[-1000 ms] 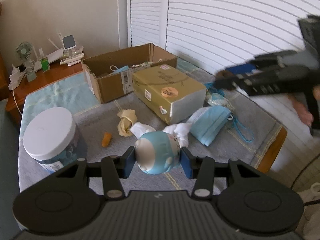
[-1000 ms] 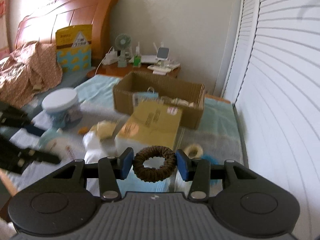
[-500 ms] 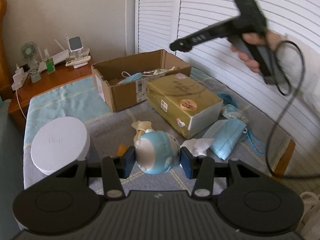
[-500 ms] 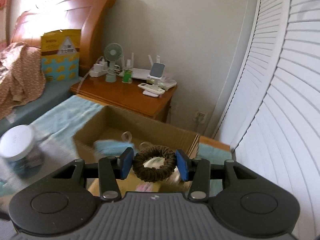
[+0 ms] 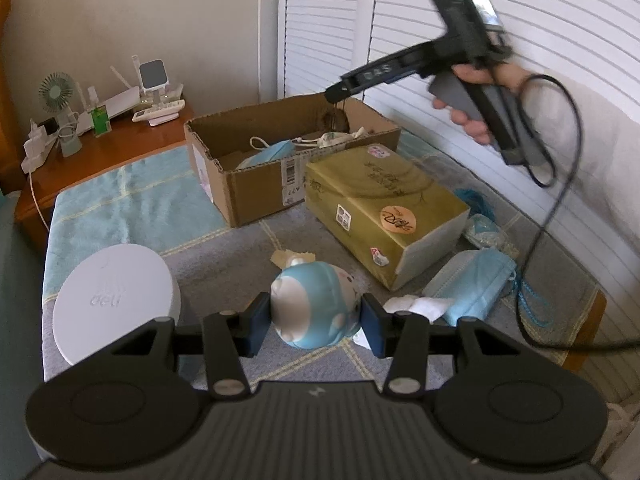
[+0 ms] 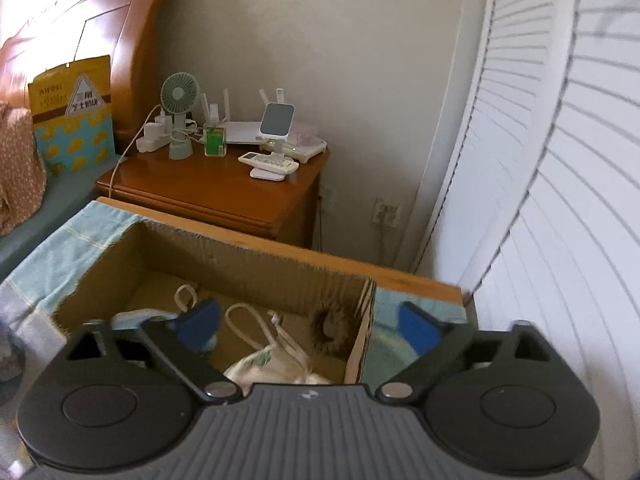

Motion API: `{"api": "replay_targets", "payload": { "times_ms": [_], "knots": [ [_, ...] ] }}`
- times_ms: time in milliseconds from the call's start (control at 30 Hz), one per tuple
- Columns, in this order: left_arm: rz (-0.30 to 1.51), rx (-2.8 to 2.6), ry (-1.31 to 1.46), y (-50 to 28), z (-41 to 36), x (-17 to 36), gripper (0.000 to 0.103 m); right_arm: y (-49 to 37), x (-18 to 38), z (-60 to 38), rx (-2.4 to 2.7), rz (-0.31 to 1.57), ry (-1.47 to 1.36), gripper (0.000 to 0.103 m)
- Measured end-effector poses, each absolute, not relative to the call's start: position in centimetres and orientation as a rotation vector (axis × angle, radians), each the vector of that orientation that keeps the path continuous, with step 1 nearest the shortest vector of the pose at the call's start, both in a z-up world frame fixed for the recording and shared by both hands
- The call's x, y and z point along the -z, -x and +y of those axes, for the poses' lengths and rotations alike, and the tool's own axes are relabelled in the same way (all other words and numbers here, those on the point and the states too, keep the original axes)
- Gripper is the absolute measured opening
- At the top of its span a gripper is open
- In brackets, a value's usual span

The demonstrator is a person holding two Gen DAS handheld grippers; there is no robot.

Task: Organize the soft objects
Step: 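Carry the rabbit plush into the cardboard box and open the left tool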

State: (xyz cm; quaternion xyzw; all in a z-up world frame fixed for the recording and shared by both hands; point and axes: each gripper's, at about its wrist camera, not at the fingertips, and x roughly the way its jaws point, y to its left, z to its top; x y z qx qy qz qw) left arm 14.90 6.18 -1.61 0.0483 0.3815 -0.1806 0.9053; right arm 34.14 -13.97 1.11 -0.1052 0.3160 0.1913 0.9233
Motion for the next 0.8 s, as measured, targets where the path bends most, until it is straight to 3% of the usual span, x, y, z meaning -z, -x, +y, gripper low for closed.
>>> {"api": "replay_targets", "payload": {
  "times_ms": [500,800],
  "knots": [
    [0.75,0.362,-0.155,-17.4,4.4,-1.4,0.047,-23.6,-1.8,-16.5,-0.321,0.733,0.123,0.103],
    [0.744,0.31,-0.177,-23.6,3.0,-3.5,0.047,-19.6,-0.7,-17.2,-0.332,0.739,0.079,0.103]
  ]
}}
